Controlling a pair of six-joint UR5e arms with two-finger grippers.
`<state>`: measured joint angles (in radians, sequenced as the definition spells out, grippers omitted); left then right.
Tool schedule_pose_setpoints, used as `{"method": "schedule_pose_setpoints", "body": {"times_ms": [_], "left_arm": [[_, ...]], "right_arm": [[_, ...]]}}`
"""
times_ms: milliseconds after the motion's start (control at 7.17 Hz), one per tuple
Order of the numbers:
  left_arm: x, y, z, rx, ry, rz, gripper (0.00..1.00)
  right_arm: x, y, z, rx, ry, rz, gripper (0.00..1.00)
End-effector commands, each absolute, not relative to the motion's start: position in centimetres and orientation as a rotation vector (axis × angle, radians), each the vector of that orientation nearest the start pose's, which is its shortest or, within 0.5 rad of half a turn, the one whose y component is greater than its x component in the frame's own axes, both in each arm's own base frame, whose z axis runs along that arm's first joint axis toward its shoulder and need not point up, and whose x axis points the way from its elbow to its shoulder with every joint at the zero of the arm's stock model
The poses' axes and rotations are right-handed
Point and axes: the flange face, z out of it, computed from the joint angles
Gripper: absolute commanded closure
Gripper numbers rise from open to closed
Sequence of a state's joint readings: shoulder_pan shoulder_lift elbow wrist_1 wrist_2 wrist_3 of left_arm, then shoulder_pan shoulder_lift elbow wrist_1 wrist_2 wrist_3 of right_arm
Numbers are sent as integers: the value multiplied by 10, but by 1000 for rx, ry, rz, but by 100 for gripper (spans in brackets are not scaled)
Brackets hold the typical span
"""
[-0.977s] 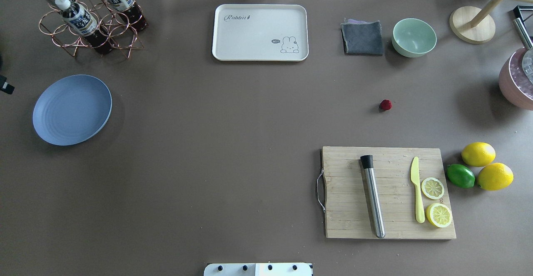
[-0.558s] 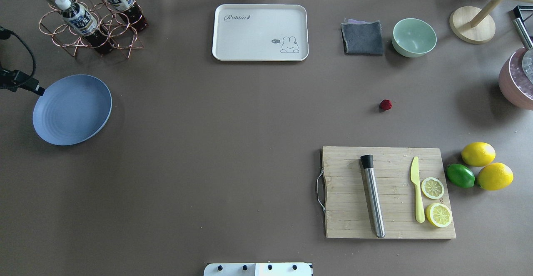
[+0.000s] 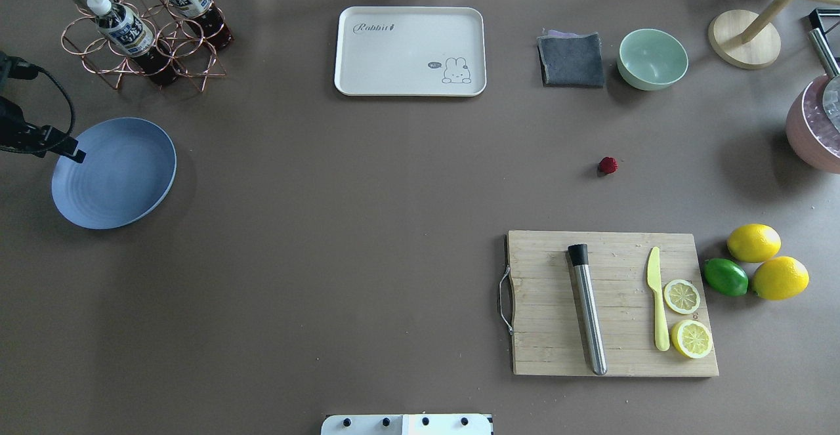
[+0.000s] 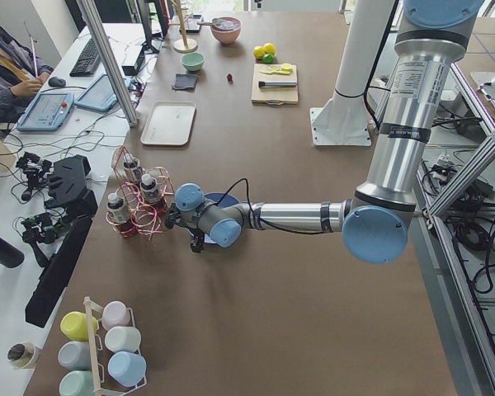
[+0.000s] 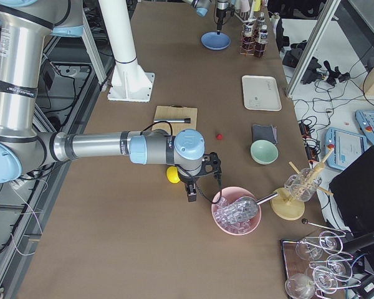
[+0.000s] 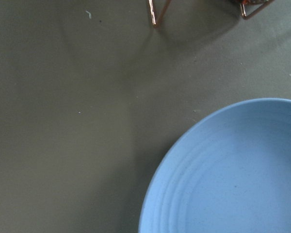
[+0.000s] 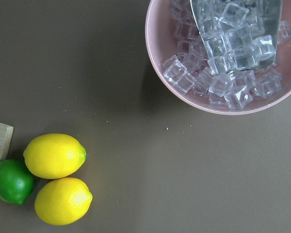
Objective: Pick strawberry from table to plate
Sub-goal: 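Reach the left gripper down and grasp the rim of the light blue plate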
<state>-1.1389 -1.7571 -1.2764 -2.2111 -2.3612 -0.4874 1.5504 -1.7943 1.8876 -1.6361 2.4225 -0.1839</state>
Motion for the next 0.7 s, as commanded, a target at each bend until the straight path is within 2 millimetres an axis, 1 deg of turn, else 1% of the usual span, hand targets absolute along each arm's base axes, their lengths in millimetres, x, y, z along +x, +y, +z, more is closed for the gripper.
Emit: {"method": "schedule_pose_setpoints", "body": {"times_ms": [0, 140, 279, 419, 558], "left_arm": [[197, -561, 629, 101, 923, 130, 54], [198, -561, 629, 90, 923, 114, 79], [200, -559, 631, 86, 921, 116, 91], [200, -559, 630, 87, 922, 116, 100], [201, -561, 627, 88, 924, 113, 100]], "right_arm": [[50, -397, 604, 92, -850, -201, 0], [50, -397, 604, 92, -850, -200, 0], [50, -397, 603, 94, -850, -201, 0], [50, -397, 602, 97, -854, -202, 0], [50, -397, 600, 99, -861, -203, 0]]}}
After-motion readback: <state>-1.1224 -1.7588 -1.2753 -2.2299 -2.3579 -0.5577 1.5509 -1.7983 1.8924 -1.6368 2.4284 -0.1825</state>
